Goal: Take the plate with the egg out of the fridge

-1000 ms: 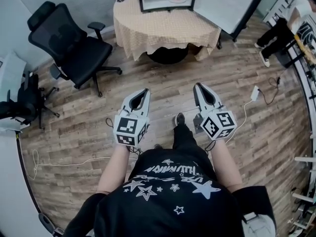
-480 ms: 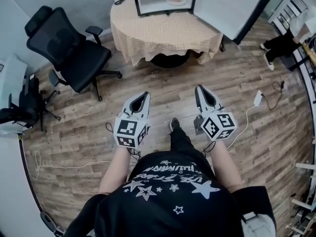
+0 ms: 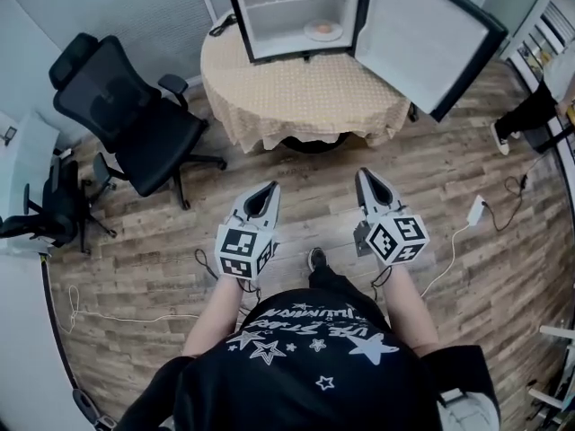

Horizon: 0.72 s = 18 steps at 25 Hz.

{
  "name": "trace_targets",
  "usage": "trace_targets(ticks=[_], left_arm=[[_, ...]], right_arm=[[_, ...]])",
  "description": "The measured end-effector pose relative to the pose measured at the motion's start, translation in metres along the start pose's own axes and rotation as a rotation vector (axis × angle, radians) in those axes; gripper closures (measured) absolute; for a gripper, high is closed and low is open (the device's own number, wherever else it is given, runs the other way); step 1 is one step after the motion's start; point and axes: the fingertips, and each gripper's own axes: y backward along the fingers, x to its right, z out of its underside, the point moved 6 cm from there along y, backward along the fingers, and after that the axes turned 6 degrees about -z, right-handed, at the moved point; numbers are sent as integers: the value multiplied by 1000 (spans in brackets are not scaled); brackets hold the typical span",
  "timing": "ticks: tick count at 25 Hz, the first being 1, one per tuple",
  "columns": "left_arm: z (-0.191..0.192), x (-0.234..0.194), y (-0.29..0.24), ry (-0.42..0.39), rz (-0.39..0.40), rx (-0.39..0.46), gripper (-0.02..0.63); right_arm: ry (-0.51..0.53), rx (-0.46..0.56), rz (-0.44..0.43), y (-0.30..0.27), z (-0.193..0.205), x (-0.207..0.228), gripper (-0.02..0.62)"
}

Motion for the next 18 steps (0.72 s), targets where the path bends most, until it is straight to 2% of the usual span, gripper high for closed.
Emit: trace_targets(ticks=[6,10,14,18], left_arm=[[-16,2,-38,-3,-29,-3,598],[-29,1,-60,0,-51,3,598],[-34,-3,-67,-9,-85,4,597],[-28,-18,-67,26,-142,-8,598]], right_arm=[[13,-12,-29,-26,-22,38,568],[6,-60,-47,-42,-27,59,568],[4,-80,-85,-57,-30,72,568],[-5,-92,-101,-76,-29,81,568]])
